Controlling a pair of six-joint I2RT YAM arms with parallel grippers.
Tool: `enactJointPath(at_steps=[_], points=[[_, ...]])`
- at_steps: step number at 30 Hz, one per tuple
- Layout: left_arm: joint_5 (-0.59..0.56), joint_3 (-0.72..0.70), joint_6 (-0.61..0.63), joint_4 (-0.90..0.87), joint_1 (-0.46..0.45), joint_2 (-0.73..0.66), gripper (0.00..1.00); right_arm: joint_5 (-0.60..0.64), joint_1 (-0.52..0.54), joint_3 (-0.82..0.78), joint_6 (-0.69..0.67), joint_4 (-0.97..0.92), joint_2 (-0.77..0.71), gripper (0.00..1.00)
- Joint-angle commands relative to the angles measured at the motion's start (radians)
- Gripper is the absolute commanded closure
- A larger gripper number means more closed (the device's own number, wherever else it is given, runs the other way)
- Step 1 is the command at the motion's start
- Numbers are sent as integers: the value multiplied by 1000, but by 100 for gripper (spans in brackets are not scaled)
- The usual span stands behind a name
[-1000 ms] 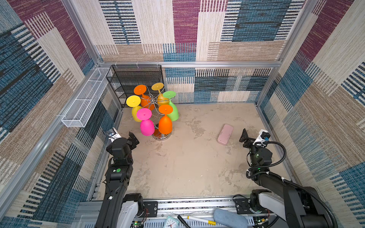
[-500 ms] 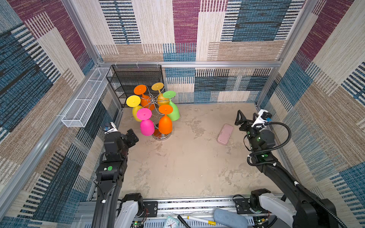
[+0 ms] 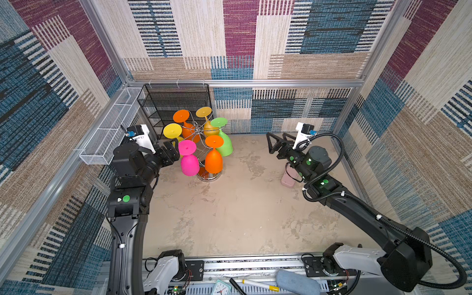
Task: Take the wine glass off the wine glass rack
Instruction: Pick up the wine glass from the wine glass rack.
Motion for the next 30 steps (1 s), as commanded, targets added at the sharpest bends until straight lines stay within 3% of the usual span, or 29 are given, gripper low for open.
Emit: enactJointPath(at_steps=[1, 7, 13, 30], points=[[164, -12, 76, 87, -7, 3, 16, -95, 28, 81, 126, -35, 66, 1], [310, -125, 63, 239, -9, -17, 14, -231, 62, 271, 232, -106, 201, 2], [386, -205, 64, 332, -7, -52, 14, -315, 86, 384, 325, -134, 300, 5], [388, -343, 55, 439, -12, -141, 14, -395, 136, 474, 511, -115, 431, 11]])
